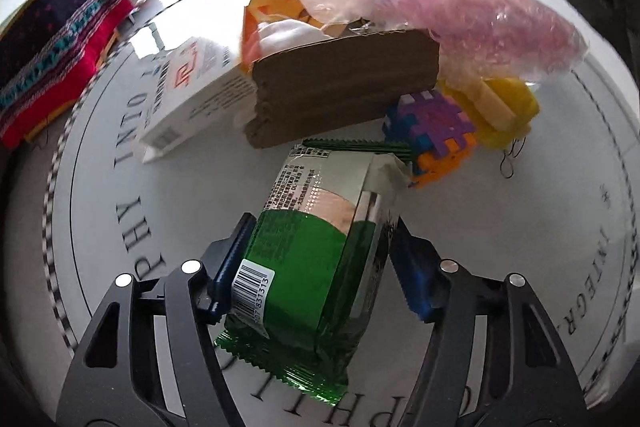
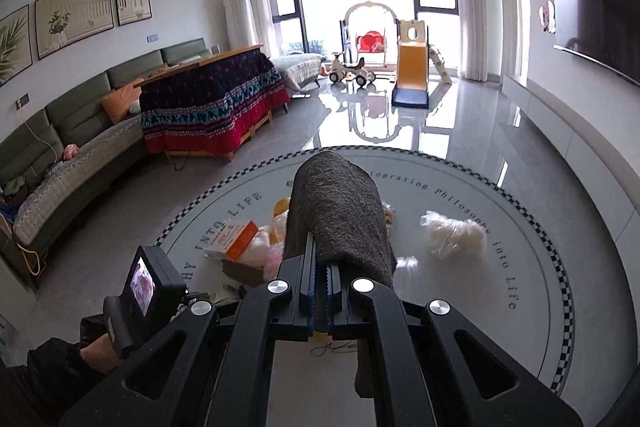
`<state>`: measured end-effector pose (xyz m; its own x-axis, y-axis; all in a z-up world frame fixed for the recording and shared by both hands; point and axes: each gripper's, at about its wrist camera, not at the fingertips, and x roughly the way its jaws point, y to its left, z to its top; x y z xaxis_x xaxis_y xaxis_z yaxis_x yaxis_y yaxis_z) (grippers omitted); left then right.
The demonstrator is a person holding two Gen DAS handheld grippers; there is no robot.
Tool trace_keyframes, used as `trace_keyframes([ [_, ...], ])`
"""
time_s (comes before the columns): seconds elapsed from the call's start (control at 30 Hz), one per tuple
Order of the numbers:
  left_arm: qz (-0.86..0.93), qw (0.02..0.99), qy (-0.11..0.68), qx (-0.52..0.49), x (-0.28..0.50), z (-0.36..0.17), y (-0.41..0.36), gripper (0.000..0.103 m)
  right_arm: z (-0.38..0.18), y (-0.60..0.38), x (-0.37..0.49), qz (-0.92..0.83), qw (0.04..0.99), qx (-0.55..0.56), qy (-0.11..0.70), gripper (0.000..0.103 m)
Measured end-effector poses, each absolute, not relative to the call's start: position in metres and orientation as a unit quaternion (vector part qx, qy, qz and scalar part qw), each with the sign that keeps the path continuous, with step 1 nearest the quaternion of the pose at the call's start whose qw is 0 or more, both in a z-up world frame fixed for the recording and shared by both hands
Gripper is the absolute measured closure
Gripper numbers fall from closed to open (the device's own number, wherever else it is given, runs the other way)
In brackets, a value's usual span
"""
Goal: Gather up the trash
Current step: 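Grasp the green snack package with the left gripper while the right holds the cloth, then carry both items to the black trash bin and open the left gripper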
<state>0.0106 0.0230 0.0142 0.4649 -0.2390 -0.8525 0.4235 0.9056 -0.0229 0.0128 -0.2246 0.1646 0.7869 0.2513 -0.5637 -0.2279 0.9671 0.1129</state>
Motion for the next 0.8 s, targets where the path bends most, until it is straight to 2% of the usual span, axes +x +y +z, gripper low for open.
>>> trace_keyframes([
  [0.47,-0.189,0.882,0.431,0.027,-0.043,0.047,0.052,0.041,0.18,-0.168,-0.019,0.181,0.939,0.002,0.293,0.099],
  [0.8,-0.12,0.905,0.408,-0.004,-0.108,0.062,0.133,0.041,0.182,-0.074,-0.055,0.273,0.916,-0.03,0.291,0.099],
])
